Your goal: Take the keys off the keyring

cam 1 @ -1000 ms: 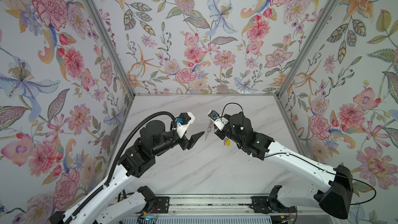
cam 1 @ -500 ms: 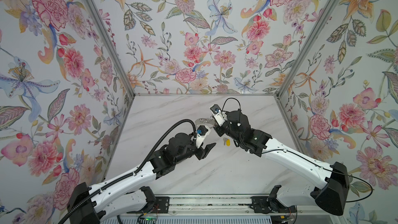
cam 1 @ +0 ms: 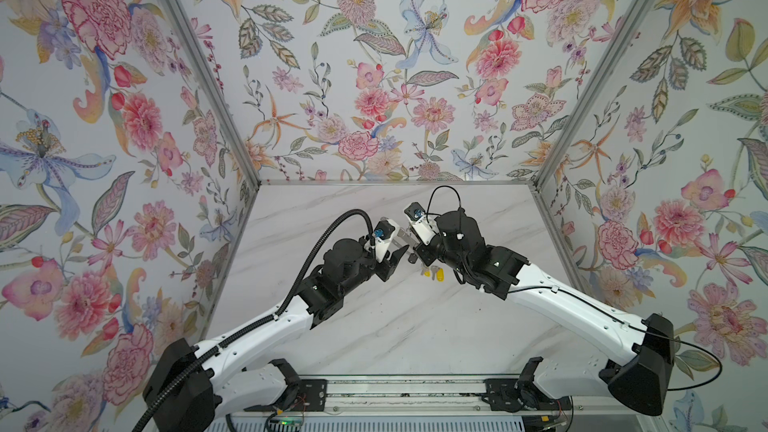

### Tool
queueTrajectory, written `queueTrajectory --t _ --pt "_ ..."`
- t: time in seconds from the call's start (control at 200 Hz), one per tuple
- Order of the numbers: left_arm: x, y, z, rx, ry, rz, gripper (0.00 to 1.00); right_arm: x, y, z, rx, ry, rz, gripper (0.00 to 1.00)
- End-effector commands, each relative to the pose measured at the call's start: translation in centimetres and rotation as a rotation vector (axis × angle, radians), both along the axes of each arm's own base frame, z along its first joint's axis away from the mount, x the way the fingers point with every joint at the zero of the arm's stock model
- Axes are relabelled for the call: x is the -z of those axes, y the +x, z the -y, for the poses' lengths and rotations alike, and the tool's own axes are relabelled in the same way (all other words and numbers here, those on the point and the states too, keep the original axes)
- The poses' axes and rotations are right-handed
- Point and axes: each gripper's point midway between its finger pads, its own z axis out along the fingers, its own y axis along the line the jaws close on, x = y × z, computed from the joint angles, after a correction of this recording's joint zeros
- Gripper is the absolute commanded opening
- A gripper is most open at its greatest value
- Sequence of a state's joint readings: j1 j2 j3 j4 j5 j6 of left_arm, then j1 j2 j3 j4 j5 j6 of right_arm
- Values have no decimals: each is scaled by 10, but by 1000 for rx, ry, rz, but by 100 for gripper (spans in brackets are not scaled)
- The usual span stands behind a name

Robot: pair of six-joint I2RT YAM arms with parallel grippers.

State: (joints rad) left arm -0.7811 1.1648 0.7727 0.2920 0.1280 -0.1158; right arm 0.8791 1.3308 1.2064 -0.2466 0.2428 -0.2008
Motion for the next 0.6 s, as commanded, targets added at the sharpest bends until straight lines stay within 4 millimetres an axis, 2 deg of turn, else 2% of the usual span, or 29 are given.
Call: queueTrajectory --t 0.0,0.16,0.415,0.591 --pt "-19 3 7 36 -31 55 54 -16 -1 2 2 36 -1 0" --pt "-21 12 4 8 -28 72 55 -17 -8 -3 -32 27 -3 0" --pt "-22 18 11 22 -7 90 56 -15 -10 -5 -43 1 -18 0" --pt "-20 23 10 6 21 96 51 -14 -12 -3 -45 -14 -18 0"
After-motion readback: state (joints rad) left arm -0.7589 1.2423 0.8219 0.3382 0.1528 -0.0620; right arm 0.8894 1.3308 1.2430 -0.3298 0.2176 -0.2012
